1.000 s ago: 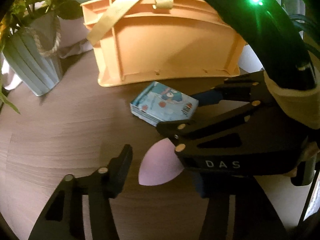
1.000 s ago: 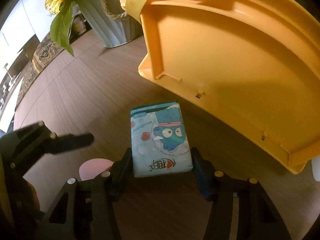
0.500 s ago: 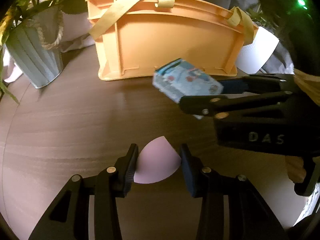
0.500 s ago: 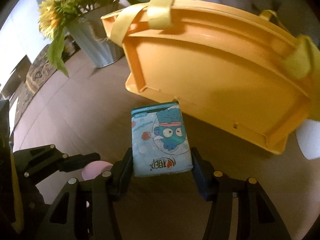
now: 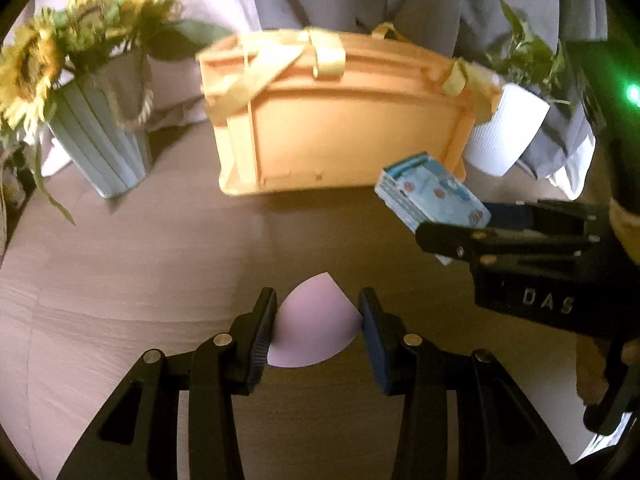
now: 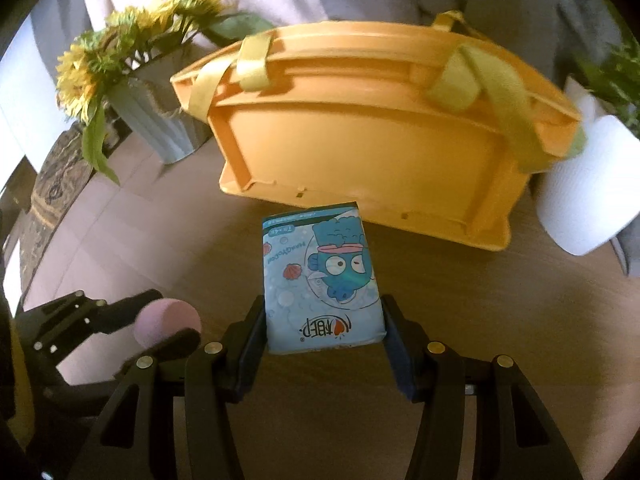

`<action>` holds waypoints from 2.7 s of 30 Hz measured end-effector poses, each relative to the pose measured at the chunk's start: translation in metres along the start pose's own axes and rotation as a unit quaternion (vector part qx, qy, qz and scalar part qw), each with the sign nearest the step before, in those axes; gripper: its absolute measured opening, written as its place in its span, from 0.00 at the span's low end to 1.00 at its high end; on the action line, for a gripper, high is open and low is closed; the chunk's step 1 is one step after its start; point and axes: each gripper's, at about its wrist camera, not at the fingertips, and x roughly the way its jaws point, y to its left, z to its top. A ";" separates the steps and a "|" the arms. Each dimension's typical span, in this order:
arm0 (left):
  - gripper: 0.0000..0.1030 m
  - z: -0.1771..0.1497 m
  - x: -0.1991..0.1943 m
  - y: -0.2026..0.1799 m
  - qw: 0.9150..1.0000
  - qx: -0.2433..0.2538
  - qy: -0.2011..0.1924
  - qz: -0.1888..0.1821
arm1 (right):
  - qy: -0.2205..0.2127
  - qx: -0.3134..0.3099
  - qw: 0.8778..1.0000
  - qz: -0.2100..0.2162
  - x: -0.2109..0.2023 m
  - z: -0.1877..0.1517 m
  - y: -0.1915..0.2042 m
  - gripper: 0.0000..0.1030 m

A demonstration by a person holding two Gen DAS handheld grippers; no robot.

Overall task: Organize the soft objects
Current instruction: 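Lift the pink sponge and tissue pack and carry both over the crate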

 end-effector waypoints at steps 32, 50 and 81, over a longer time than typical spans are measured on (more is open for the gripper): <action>0.41 0.095 -0.087 -0.019 0.991 -0.016 -0.129 -0.011 | -0.148 0.060 0.986 -0.049 -0.122 0.042 -0.019 0.54; 0.41 0.152 -0.106 -0.023 0.980 0.006 -0.199 -0.003 | -0.210 0.055 0.974 -0.060 -0.147 0.082 -0.023 0.54; 0.41 0.229 0.021 0.009 0.995 0.007 -0.098 0.007 | -0.111 0.032 0.990 -0.075 -0.039 0.172 -0.062 0.54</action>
